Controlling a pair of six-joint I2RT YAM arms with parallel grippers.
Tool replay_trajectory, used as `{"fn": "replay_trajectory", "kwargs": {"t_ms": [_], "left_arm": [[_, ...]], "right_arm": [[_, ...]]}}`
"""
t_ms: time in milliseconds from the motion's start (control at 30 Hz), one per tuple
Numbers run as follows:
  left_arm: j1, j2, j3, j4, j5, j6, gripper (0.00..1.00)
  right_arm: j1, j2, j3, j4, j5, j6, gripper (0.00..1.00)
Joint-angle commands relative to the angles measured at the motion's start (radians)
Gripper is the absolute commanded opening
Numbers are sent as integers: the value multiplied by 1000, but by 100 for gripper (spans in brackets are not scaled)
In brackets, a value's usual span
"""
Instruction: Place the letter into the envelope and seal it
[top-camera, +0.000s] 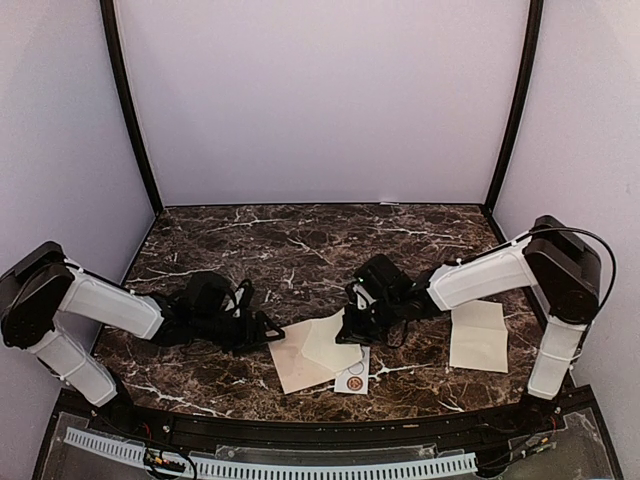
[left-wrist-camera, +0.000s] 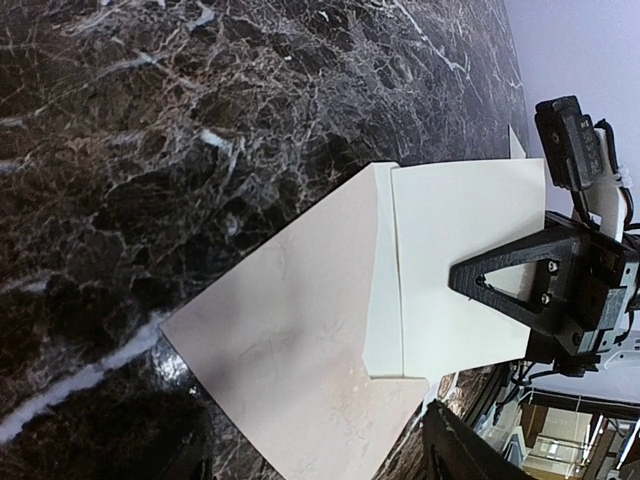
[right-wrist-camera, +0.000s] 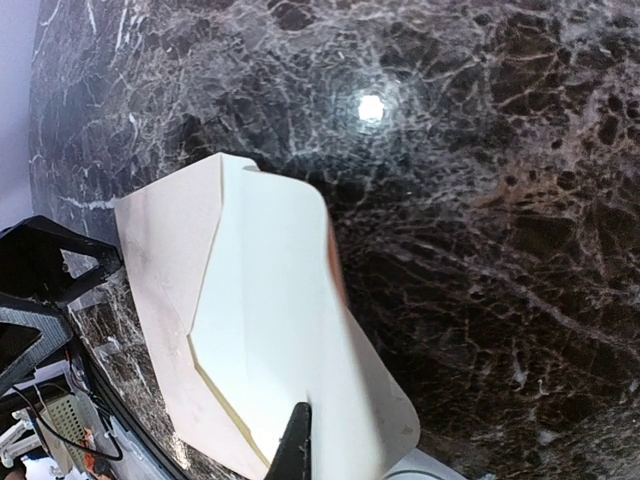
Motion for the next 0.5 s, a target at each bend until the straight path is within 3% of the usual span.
{"fn": "replay_trajectory", "kwargs": {"t_ms": [0, 467], "left_arm": [[-1, 15, 22, -54, -34, 48, 70], [-1, 75, 33, -19, 6, 60, 70]], "right_arm": [[6, 24, 38, -63, 1, 24, 0], [8, 78, 104, -118, -45, 1, 0]]}}
